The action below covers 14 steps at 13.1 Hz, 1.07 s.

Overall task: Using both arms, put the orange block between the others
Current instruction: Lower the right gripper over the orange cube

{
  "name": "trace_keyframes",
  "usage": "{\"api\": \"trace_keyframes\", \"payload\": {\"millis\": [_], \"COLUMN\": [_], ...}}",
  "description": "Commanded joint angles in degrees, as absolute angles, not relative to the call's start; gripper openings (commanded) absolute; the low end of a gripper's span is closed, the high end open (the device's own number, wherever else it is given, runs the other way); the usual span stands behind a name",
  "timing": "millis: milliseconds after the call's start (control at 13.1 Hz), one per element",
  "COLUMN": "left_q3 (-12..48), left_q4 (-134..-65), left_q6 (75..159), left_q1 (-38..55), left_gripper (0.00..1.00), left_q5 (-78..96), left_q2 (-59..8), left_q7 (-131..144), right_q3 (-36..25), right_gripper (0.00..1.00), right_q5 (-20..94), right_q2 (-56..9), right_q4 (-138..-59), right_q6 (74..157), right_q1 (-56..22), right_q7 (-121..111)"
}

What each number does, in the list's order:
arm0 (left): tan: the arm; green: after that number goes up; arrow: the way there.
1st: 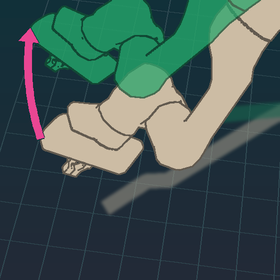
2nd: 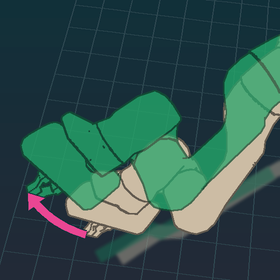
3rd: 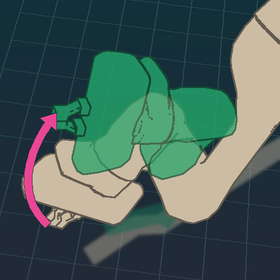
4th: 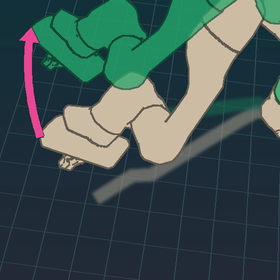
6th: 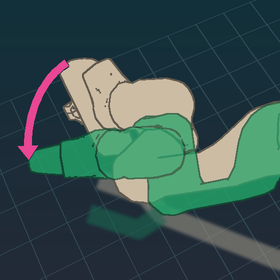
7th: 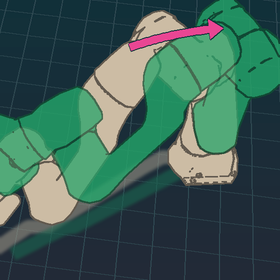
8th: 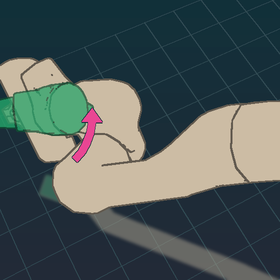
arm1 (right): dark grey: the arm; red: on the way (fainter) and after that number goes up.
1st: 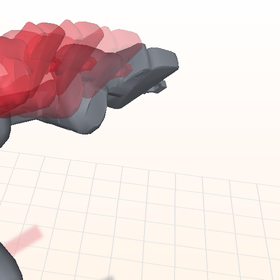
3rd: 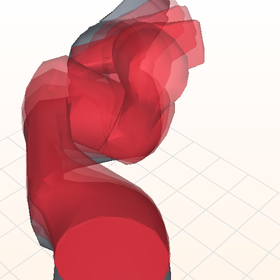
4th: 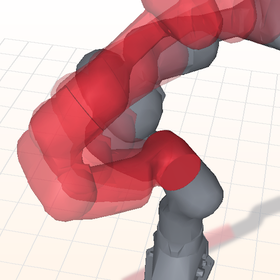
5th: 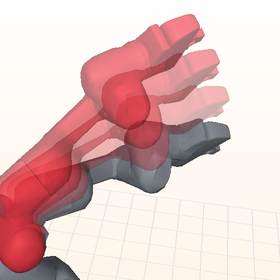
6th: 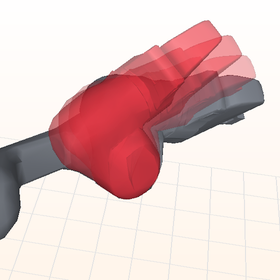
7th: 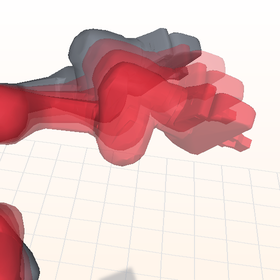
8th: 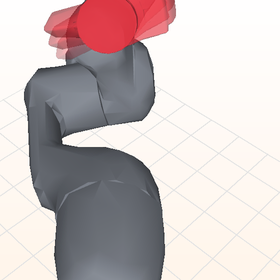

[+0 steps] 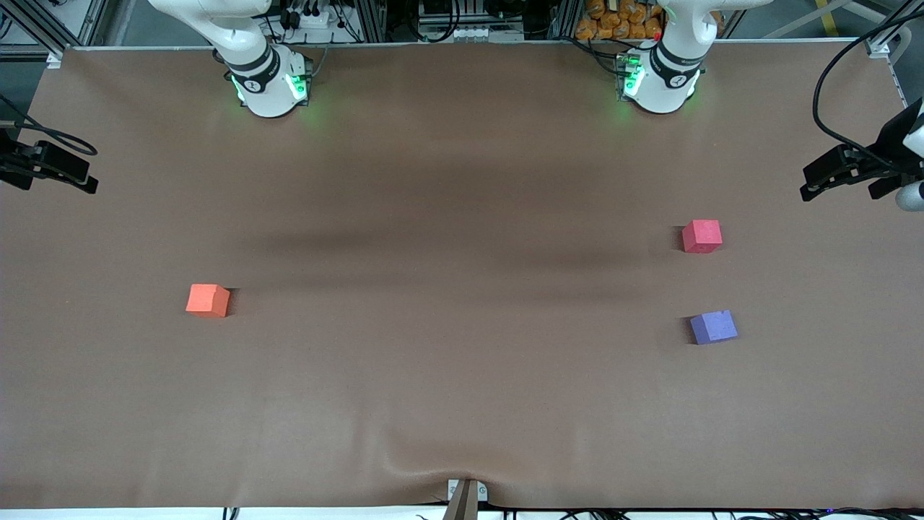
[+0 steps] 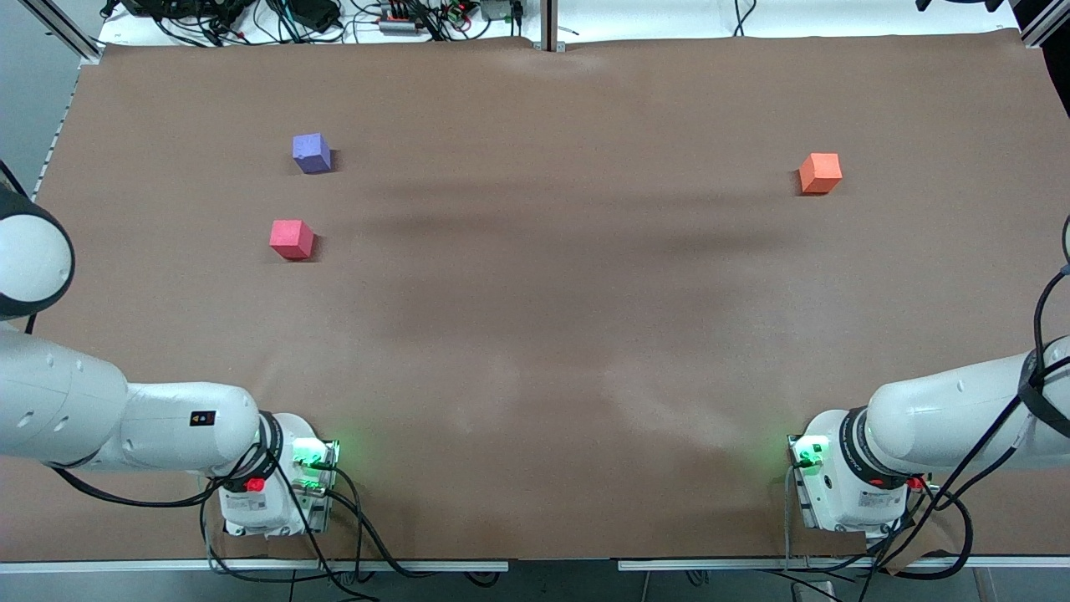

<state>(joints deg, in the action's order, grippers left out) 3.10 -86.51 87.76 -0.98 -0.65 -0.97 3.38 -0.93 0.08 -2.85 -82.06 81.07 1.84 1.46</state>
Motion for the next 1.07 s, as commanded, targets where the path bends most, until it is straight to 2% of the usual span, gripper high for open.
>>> {"api": "trace_keyframes", "payload": {"millis": [0, 536, 766, 996], "left_q3": [2.99, 3.52, 3.52, 3.52], "left_q4": [-84.64, -84.55, -84.38, -84.20], "left_q6": [85.26, 85.25, 85.25, 85.25], "left_q1": [-1.23, 0.43, 0.62, 0.53], "left_gripper": [1.00, 1.00, 1.00, 1.00], "left_q5": [-0.44, -4.75, -4.31, -3.78], "left_q2": [-1.05, -2.37, -2.46, -2.46], "left_q7": [3.60, 2.81, 2.64, 3.16], "right_q3": [-0.79, -0.62, -0.62, -0.62], "right_gripper": [1.00, 1.00, 1.00, 1.00], "right_q5": [0.62, 0.53, 0.35, 0.26], "right_q2": [-0.70, -0.88, -1.14, -1.93], "right_q4": [-84.29, -86.56, -91.65, -100.69], "right_q6": [81.83, 82.87, 89.71, 102.09], "right_q1": [2.11, 2.02, 2.37, 2.81], "right_q7": [1.32, 1.32, -1.48, -4.83]}}
